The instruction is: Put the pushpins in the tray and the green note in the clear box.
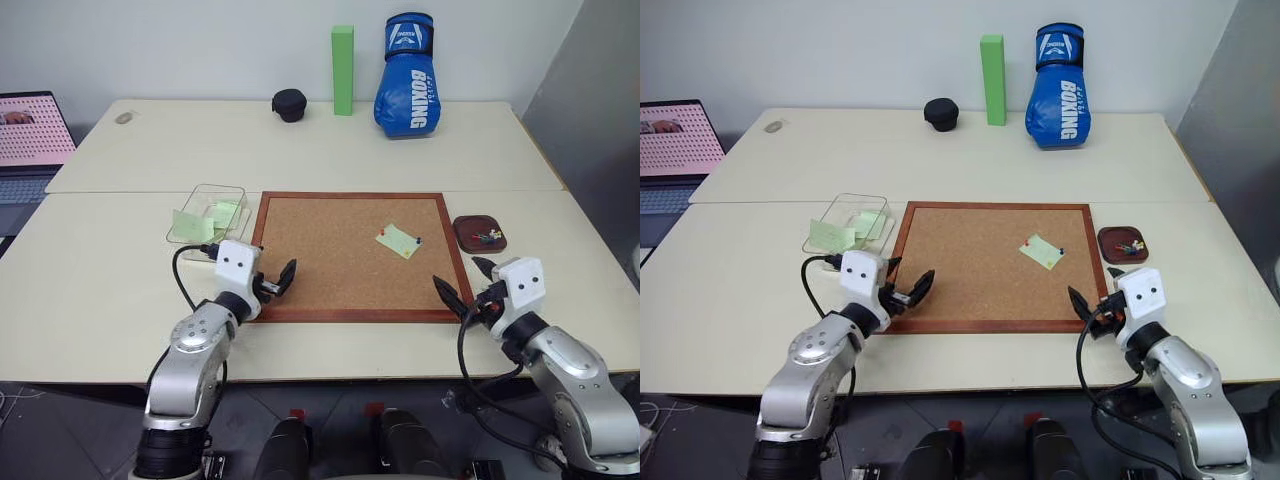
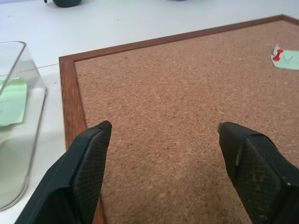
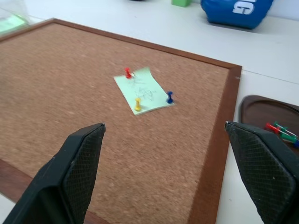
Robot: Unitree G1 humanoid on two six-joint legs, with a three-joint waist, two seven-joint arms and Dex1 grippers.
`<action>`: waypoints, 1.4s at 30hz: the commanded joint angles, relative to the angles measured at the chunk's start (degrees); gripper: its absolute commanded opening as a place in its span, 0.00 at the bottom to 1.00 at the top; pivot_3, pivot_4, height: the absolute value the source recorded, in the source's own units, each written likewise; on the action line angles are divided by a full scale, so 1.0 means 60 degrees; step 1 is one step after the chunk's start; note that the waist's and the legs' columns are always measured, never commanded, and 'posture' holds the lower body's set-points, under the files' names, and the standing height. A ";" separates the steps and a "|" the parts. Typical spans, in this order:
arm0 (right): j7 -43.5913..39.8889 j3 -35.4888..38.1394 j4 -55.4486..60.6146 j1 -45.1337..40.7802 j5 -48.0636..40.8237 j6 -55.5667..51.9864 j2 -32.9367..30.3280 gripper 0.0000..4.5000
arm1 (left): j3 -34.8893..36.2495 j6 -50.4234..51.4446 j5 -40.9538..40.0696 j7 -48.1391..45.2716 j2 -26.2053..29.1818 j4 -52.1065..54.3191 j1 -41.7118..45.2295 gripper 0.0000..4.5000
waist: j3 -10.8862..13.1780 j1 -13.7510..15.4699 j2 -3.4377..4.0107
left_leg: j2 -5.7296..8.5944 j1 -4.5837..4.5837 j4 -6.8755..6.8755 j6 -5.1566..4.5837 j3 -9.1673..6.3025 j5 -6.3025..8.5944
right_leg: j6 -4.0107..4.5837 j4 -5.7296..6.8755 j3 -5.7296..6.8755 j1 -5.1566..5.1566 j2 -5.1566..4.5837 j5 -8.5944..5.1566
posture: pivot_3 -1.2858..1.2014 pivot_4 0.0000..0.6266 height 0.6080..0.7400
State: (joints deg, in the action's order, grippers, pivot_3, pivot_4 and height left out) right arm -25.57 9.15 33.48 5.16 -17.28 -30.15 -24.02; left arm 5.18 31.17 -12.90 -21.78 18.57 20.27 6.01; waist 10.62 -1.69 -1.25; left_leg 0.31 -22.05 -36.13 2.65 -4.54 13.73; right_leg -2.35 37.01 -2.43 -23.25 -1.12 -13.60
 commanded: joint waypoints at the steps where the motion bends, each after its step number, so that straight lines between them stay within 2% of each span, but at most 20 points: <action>1: 0.0058 0.0349 0.0193 -0.0217 -0.0149 -0.0056 -0.0218 0.97 | 0.0417 0.0377 -0.0518 -0.0227 0.0296 0.0522 -0.0006 0.85 | 0.0000 0.0002 0.0000 | 0.0000 0.0000 0.0000 0.0000 0.0001 0.0000 | 0.0001 -0.0001 0.0000 0.0000 0.0000 0.0000 | 0.52 0.24 1.00; 21: -0.0002 0.0644 -0.0193 -0.0599 -0.0615 -0.0049 -0.0407 0.97 | 0.0760 0.0676 -0.1143 -0.0503 0.0661 0.0574 0.0073 0.85 | 0.0001 0.0002 -0.0002 | 0.0000 0.0000 0.0001 0.0000 0.0004 0.0000 | 0.0002 -0.0002 -0.0004 0.0000 0.0000 -0.0001 | 0.52 0.24 1.00; 26: -0.0146 0.0625 -0.0402 -0.0493 -0.0597 0.0100 -0.0441 0.97 | 0.0536 0.0490 -0.1075 -0.0679 0.0725 0.0541 0.0154 0.85 | 0.0001 0.0002 -0.0002 | 0.0000 0.0000 0.0001 0.0000 0.0004 0.0000 | 0.0001 -0.0002 -0.0004 0.0000 0.0000 -0.0001 | 0.52 0.24 1.00; 33: -0.0353 0.0197 -0.0963 -0.1036 -0.0563 0.0251 -0.0317 0.97 | -0.0283 0.0190 -0.1228 -0.1965 0.0928 -0.0357 0.0991 0.85 | 0.0001 0.0003 -0.0002 | 0.0002 0.0001 -0.0001 0.0000 0.0006 0.0000 | 0.0003 0.0000 -0.0005 0.0001 0.0001 -0.0001 | 0.52 0.24 1.00; 36: -0.0639 -0.0277 -0.1663 -0.1987 -0.0395 0.0381 -0.0431 0.97 | -0.0981 -0.0275 -0.1188 -0.3036 0.0934 -0.1470 0.1982 0.75 | 0.0002 -0.0014 -0.0002 | 0.0001 0.0004 -0.0002 -0.0001 0.0009 -0.0001 | 0.0004 0.0001 -0.0005 0.0002 0.0003 -0.0002 | 0.52 0.24 1.00; 41: -0.1239 -0.1005 -0.2795 -0.3361 -0.0131 0.0671 -0.0556 0.97 | -0.1857 -0.1435 -0.0826 -0.4468 0.0791 -0.3778 0.3538 0.53 | 0.0003 -0.0016 -0.0002 | 0.0004 0.0006 -0.0007 -0.0005 0.0011 -0.0004 | 0.0002 0.0003 -0.0004 0.0005 0.0008 0.0001 | 0.52 0.24 1.00; 42: -0.1315 -0.1124 -0.3001 -0.3582 -0.0108 0.0708 -0.0530 0.97 | -0.2044 -0.1641 -0.0729 -0.4743 0.0791 -0.4181 0.3788 0.48 | 0.0004 -0.0021 -0.0002 | 0.0003 0.0005 -0.0002 -0.0005 0.0011 -0.0003 | -0.0037 0.0002 -0.0004 0.0005 0.0008 0.0023 | 0.52 0.24 1.00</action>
State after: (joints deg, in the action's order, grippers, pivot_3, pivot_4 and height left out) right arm -31.90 3.39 16.92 -14.25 -18.50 -27.64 -26.72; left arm -5.31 24.79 -18.37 -46.37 23.39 -1.14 26.39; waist 10.64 -1.82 -1.26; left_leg 0.33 -22.03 -36.11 2.62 -4.48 13.71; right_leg -2.58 37.01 -2.46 -23.24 -1.07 -13.45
